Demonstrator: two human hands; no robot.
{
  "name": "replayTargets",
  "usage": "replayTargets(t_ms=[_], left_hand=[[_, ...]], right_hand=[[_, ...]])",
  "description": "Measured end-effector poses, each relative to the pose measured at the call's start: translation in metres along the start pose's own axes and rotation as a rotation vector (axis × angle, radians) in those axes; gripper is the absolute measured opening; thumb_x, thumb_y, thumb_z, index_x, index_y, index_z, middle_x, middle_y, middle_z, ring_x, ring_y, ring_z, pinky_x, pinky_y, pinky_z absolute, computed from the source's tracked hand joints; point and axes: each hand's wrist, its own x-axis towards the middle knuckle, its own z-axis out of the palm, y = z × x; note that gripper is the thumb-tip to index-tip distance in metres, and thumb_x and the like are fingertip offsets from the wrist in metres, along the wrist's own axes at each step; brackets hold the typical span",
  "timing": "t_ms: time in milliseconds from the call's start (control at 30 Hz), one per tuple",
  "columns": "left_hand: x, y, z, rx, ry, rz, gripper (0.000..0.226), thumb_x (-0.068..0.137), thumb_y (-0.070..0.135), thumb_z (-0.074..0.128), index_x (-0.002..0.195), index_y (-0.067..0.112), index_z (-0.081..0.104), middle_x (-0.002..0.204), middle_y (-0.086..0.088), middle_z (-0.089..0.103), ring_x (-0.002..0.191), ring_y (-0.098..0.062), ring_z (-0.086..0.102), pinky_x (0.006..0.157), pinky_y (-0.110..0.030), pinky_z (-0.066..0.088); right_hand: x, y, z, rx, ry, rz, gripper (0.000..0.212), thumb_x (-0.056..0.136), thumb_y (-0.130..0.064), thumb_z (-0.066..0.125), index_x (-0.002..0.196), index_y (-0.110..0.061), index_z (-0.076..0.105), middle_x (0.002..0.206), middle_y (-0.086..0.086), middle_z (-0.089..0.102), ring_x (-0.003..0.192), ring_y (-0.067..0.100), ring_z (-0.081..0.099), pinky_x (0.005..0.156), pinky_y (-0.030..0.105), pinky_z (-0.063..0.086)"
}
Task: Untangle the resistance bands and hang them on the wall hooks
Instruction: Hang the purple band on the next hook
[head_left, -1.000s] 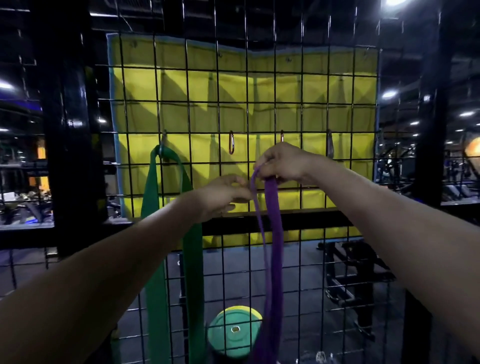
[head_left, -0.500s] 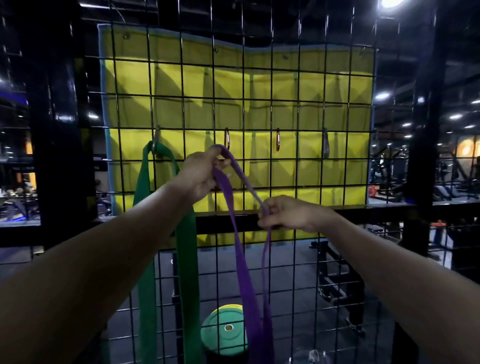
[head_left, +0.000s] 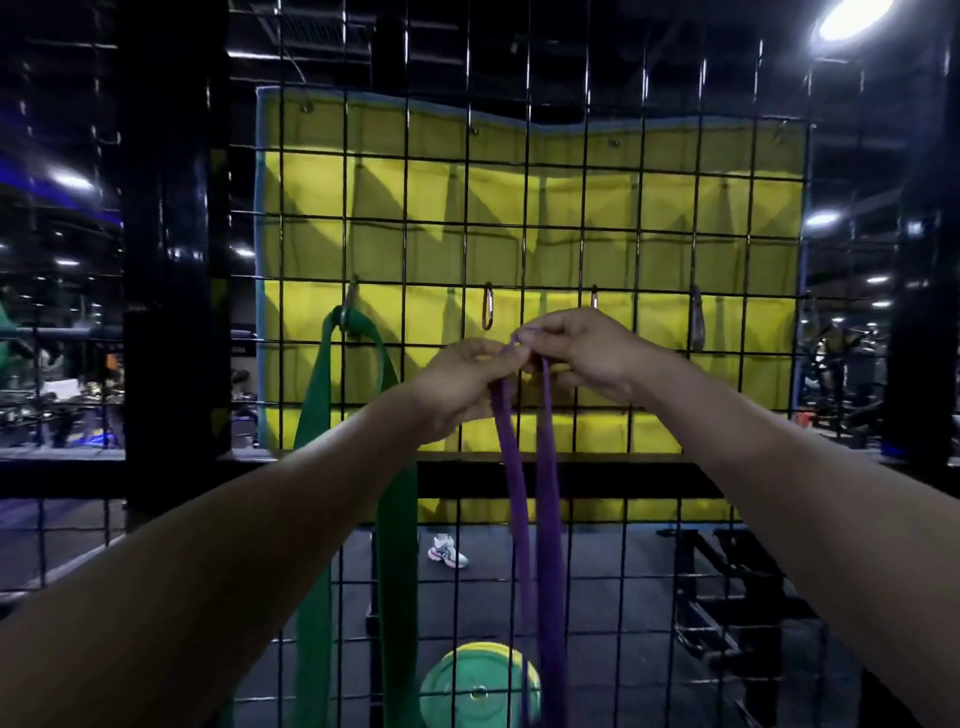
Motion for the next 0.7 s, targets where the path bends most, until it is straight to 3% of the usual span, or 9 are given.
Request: replayTargets(t_ms=[100, 267, 400, 500, 567, 633, 700], left_hand=[[0.006, 0.006, -0.006, 0.023, 0.099, 0.074, 0.018, 0.092, 0.028, 0.054, 0.099, 0.013, 0.060, 0.072, 0.001, 0.052, 0.069, -0.011, 0.053, 0.068, -0.023, 0.050], [0.011, 0.011, -0.017, 0.071, 0.178, 0.082, 0.014, 0.094, 0.023, 0.051, 0.095, 0.014, 0.062, 0.074, 0.001, 0.056, 0.065, -0.008, 0.053, 0.065, -0.021, 0.046], [0.018, 0.009, -0.015, 0.057, 0.236, 0.082, 0.019, 0.097, 0.023, 0.046, 0.103, 0.011, 0.060, 0.068, 0.002, 0.055, 0.060, -0.008, 0.050, 0.057, -0.020, 0.042], [0.022, 0.007, -0.017, 0.084, 0.238, 0.103, 0.025, 0.098, 0.020, 0.044, 0.112, 0.004, 0.057, 0.069, 0.000, 0.050, 0.061, -0.010, 0.045, 0.055, -0.020, 0.039], [0.023, 0.006, -0.020, 0.089, 0.234, 0.114, 0.024, 0.098, 0.019, 0.043, 0.109, 0.003, 0.058, 0.070, -0.002, 0.048, 0.059, -0.013, 0.042, 0.053, -0.022, 0.037], [0.025, 0.007, -0.025, 0.103, 0.238, 0.133, 0.023, 0.098, 0.020, 0.043, 0.104, 0.004, 0.059, 0.070, -0.003, 0.048, 0.059, -0.015, 0.042, 0.054, -0.023, 0.036], [0.027, 0.009, -0.029, 0.129, 0.246, 0.141, 0.024, 0.098, 0.021, 0.044, 0.105, 0.003, 0.059, 0.072, -0.004, 0.050, 0.061, -0.017, 0.044, 0.056, -0.024, 0.038]], right_hand=[[0.014, 0.001, 0.002, 0.077, -0.007, -0.017, 0.001, 0.089, -0.018, 0.059, 0.089, -0.017, 0.059, 0.085, -0.001, 0.065, 0.090, 0.013, 0.059, 0.091, 0.038, 0.045], [0.032, 0.010, 0.003, 0.135, -0.057, -0.029, 0.007, 0.086, -0.016, 0.063, 0.090, -0.010, 0.059, 0.085, 0.004, 0.064, 0.080, 0.014, 0.060, 0.087, 0.038, 0.050], [0.046, 0.016, 0.001, 0.203, -0.068, -0.039, 0.031, 0.091, -0.023, 0.057, 0.106, 0.004, 0.061, 0.085, 0.007, 0.064, 0.074, 0.012, 0.063, 0.077, 0.026, 0.055], [0.059, 0.012, -0.001, 0.094, 0.060, -0.071, 0.022, 0.094, -0.020, 0.053, 0.096, 0.001, 0.061, 0.083, 0.012, 0.062, 0.067, 0.013, 0.059, 0.063, 0.019, 0.053], [0.070, 0.009, -0.002, 0.005, 0.149, -0.079, 0.022, 0.094, -0.015, 0.054, 0.099, 0.006, 0.062, 0.085, 0.019, 0.065, 0.066, 0.019, 0.060, 0.059, 0.022, 0.053], [0.079, 0.007, 0.001, -0.162, 0.222, -0.113, 0.024, 0.091, -0.013, 0.058, 0.095, 0.010, 0.064, 0.092, 0.023, 0.069, 0.075, 0.027, 0.066, 0.069, 0.035, 0.056], [0.084, 0.001, 0.006, -0.345, 0.271, -0.161, 0.023, 0.087, -0.015, 0.063, 0.095, 0.005, 0.069, 0.091, 0.017, 0.070, 0.083, 0.027, 0.067, 0.071, 0.034, 0.053]])
